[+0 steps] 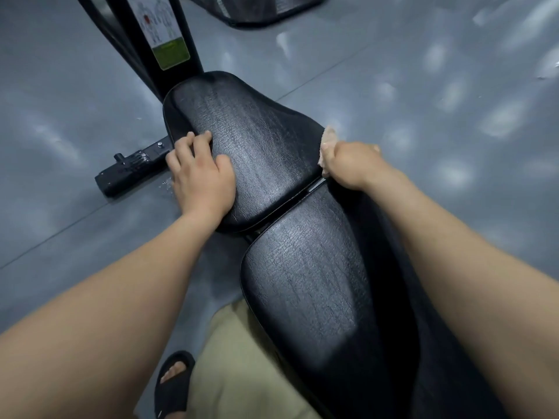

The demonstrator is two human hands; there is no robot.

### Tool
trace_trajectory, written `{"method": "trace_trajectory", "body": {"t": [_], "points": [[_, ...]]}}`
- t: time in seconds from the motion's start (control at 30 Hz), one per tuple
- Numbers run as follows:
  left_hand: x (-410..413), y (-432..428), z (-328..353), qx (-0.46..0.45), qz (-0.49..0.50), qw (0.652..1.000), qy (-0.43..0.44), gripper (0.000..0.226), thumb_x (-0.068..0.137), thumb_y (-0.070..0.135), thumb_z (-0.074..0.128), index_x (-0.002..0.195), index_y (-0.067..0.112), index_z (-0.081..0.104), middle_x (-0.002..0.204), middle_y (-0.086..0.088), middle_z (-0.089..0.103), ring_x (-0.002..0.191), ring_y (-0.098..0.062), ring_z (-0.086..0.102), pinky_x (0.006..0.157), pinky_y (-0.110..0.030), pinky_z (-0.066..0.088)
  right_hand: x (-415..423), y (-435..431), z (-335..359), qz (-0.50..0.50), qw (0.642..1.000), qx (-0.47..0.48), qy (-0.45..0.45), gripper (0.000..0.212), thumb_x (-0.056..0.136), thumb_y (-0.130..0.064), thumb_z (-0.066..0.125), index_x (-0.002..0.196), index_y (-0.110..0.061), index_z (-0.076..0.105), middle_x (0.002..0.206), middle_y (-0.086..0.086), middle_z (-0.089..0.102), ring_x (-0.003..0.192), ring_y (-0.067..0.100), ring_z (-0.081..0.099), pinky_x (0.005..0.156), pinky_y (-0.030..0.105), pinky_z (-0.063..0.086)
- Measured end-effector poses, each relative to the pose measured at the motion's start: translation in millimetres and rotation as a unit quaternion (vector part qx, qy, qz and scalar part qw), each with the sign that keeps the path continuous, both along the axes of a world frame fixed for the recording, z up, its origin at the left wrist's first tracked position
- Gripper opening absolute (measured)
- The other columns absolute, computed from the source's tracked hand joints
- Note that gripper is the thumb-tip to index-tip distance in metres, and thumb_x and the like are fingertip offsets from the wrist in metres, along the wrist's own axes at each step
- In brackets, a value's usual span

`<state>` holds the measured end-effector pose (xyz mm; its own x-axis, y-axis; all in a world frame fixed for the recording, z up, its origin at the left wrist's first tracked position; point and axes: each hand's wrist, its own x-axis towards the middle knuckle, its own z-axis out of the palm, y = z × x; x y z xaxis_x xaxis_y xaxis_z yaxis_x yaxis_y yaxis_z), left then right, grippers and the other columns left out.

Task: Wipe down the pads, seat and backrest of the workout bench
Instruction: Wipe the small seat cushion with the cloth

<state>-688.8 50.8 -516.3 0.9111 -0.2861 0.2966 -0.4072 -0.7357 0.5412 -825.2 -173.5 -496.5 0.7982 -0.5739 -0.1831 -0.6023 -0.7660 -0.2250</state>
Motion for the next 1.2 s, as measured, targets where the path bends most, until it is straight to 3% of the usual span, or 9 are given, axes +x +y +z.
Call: {"method": "trace_trajectory", "body": {"t": [0.13,0.27,0.47,0.77,0.87,0.93,1.0,1.1,1.2], "points": [[0,1,-1,0.008,0.003,1.000,-0.002,0.049,0.091,0.030,0.040,0.139,0.024,0.049,0.148,-0.006,0.039,0.136,-0.032,0.032,0.110,-0.047,0.035,-7,18,-1,-0.008,0.999,-0.033,0.028,0.057,0.103,-0.043,0.015,0.142,-0.014,0.046,0.129,0.014,0.062,0.127,0.033,0.053,0.115,0.060,0.016],[0,2,0,0.009,-0.006,1.000,-0.001,0.050,0.091,0.031,0.040,0.140,0.024,0.048,0.149,-0.006,0.038,0.137,-0.032,0.031,0.112,-0.046,0.034,-19,23,11,-0.019,0.999,-0.031,0.032,0.060,0.104,-0.045,0.015,0.148,-0.014,0.040,0.146,0.017,0.049,0.139,0.041,0.037,0.115,0.061,0.014],[-1,2,2,0.007,-0.010,1.000,0.007,0.051,0.092,0.031,0.039,0.141,0.024,0.047,0.150,-0.006,0.037,0.137,-0.032,0.030,0.114,-0.045,0.032,-23,33,5,-0.025,0.992,-0.114,-0.036,0.042,0.102,-0.035,0.035,0.104,-0.010,0.068,0.109,0.019,0.068,0.112,0.039,0.054,0.098,0.043,0.035],[-1,1,3,0.022,-0.002,1.000,0.008,0.051,0.092,0.032,0.038,0.141,0.025,0.046,0.151,-0.005,0.036,0.138,-0.032,0.030,0.111,-0.045,0.033,-26,68,5,0.002,0.977,-0.182,-0.112,0.029,0.101,-0.030,0.042,0.089,-0.016,0.064,0.085,0.016,0.070,0.097,0.040,0.059,0.094,0.042,0.035],[-1,0,3,0.032,0.000,0.999,0.006,0.051,0.092,0.031,0.038,0.142,0.025,0.045,0.152,-0.005,0.034,0.138,-0.032,0.029,0.110,-0.046,0.035,-23,85,1,-0.008,0.969,-0.175,-0.174,0.015,0.093,-0.021,0.059,0.083,-0.013,0.068,0.063,0.017,0.064,0.078,0.040,0.061,0.085,0.044,0.039],[-1,-1,3,0.036,0.000,0.999,0.007,0.051,0.093,0.031,0.038,0.143,0.025,0.045,0.152,-0.005,0.034,0.138,-0.033,0.029,0.110,-0.045,0.034,-20,94,-2,-0.030,0.960,-0.200,-0.196,0.018,0.083,-0.018,0.069,0.069,-0.018,0.059,0.048,0.011,0.053,0.064,0.036,0.058,0.075,0.040,0.039],[1,0,3,0.034,-0.005,0.999,0.008,0.052,0.092,0.030,0.038,0.143,0.023,0.045,0.153,-0.007,0.034,0.138,-0.034,0.029,0.113,-0.044,0.030,-18,103,-5,-0.028,0.959,-0.206,-0.193,0.023,0.085,-0.021,0.066,0.070,-0.023,0.048,0.049,0.003,0.047,0.062,0.031,0.053,0.072,0.037,0.031],[2,0,4,0.034,-0.014,0.999,0.018,0.051,0.094,0.028,0.038,0.145,0.022,0.043,0.154,-0.008,0.032,0.140,-0.034,0.027,0.117,-0.042,0.024,-22,121,-10,-0.008,0.950,-0.204,-0.237,0.030,0.086,-0.024,0.064,0.072,-0.026,0.037,0.060,-0.005,0.062,0.060,0.025,0.034,0.072,0.035,0.029],[4,1,5,0.035,-0.021,0.999,0.035,0.052,0.095,0.027,0.038,0.147,0.021,0.041,0.156,-0.009,0.029,0.141,-0.034,0.024,0.118,-0.040,0.019,-25,136,-11,0.004,0.937,-0.187,-0.297,0.027,0.079,-0.023,0.077,0.063,-0.025,0.056,0.069,-0.006,0.072,0.056,0.026,0.044,0.071,0.035,0.042]]}}
